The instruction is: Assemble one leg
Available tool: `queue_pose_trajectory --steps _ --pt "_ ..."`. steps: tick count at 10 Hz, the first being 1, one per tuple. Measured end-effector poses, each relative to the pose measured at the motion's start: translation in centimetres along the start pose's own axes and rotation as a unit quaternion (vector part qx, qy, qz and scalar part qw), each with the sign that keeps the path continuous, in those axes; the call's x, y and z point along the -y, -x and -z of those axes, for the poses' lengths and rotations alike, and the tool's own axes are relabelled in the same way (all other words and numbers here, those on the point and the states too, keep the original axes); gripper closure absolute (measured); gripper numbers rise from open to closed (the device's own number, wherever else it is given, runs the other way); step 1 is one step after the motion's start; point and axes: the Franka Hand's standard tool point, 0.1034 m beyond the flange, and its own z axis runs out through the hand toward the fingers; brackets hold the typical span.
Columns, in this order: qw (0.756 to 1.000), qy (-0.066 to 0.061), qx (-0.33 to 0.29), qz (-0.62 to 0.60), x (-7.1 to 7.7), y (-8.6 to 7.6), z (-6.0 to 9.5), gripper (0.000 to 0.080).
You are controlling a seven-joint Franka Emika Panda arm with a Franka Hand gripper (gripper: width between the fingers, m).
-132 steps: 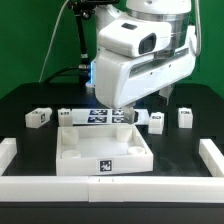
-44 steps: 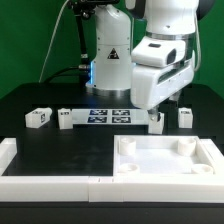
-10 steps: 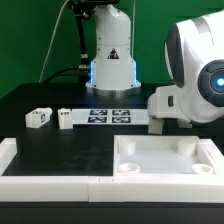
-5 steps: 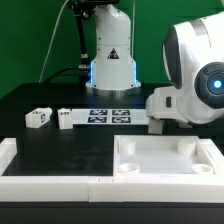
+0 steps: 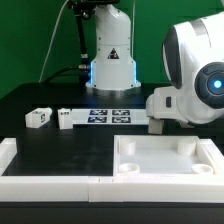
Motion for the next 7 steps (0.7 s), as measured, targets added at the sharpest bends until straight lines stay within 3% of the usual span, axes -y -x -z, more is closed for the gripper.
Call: queue_pose_trajectory --steps 2,3,5,7 --pt "1.0 -0.002 0.007 0.007 -0.6 0.8 1.0 0.0512" --pt "1.0 -0.005 0.009 0.007 -1.0 2.0 2.8 0.0511" --pt "1.0 -0.002 -0.004 0.009 -0.9 3.9 4.7 0.0511" --pt "1.0 0.0 -0.013 0.009 -1.1 4.9 4.9 0.0511"
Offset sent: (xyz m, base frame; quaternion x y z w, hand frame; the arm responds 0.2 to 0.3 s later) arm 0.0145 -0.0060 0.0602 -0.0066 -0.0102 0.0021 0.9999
